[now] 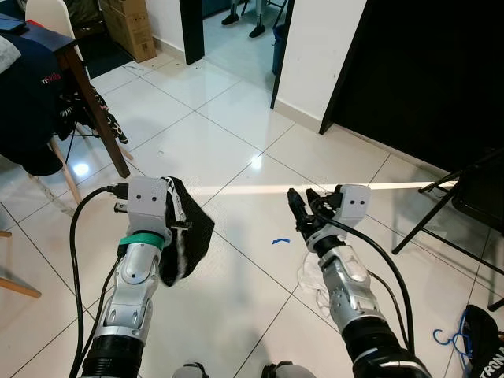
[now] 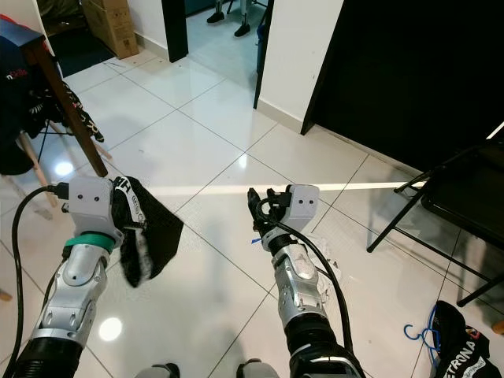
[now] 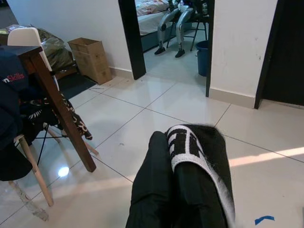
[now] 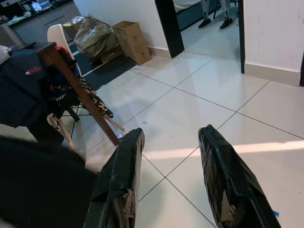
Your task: Hang hanger
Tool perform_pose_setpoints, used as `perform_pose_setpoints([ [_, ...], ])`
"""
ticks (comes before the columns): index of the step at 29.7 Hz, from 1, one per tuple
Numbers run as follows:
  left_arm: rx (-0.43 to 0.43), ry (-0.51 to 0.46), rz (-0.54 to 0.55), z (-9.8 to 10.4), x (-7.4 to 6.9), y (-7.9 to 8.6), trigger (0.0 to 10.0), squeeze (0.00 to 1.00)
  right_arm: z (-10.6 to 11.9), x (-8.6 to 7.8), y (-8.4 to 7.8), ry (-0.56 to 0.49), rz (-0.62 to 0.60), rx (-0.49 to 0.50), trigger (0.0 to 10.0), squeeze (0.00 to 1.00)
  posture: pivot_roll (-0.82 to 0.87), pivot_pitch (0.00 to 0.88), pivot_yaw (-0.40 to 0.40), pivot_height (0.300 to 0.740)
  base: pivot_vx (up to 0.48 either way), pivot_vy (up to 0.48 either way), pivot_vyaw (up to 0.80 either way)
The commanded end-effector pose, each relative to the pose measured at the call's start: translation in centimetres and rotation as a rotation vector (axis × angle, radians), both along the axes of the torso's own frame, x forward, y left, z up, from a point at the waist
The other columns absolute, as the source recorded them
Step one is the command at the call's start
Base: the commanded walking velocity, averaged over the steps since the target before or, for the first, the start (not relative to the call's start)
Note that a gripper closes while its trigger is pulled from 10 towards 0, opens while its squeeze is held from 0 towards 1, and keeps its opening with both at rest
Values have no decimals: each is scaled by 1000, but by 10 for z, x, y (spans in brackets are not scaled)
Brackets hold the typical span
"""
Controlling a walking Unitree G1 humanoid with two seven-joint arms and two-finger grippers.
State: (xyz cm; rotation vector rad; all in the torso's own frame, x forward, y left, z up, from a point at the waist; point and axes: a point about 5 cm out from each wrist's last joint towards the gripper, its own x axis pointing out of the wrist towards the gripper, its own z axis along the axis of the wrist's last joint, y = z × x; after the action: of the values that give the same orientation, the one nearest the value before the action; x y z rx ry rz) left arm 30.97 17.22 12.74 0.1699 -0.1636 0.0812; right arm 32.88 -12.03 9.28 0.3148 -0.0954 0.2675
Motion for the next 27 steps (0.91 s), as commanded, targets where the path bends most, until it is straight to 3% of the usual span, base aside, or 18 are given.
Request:
perform_pose_setpoints([
  [1,4,0,5,-3,-3,0,10000,0,-4,-4,-1,6,-4,6,10000,0,37,68,-6,740,0,0,0],
  [9,8,-10,8,-2,-4,1,10000,0,-2,-4,1,-5,9,33,10000,0,37,70,-8,740,0,0,0],
  [14,95,-32,-75,10,3,-10,10000,0,0,-8,8,-44,90,9,10000,0,35,69,-4,740,0,0,0],
  [20,95,-32,-79,11,4,-10,10000,0,0,-9,9,-47,91,5,10000,0,33,70,-3,740,0,0,0],
  [27,31,-19,-35,9,4,-5,10000,0,0,-9,9,-45,79,-8,10000,0,35,71,-3,740,0,0,0],
])
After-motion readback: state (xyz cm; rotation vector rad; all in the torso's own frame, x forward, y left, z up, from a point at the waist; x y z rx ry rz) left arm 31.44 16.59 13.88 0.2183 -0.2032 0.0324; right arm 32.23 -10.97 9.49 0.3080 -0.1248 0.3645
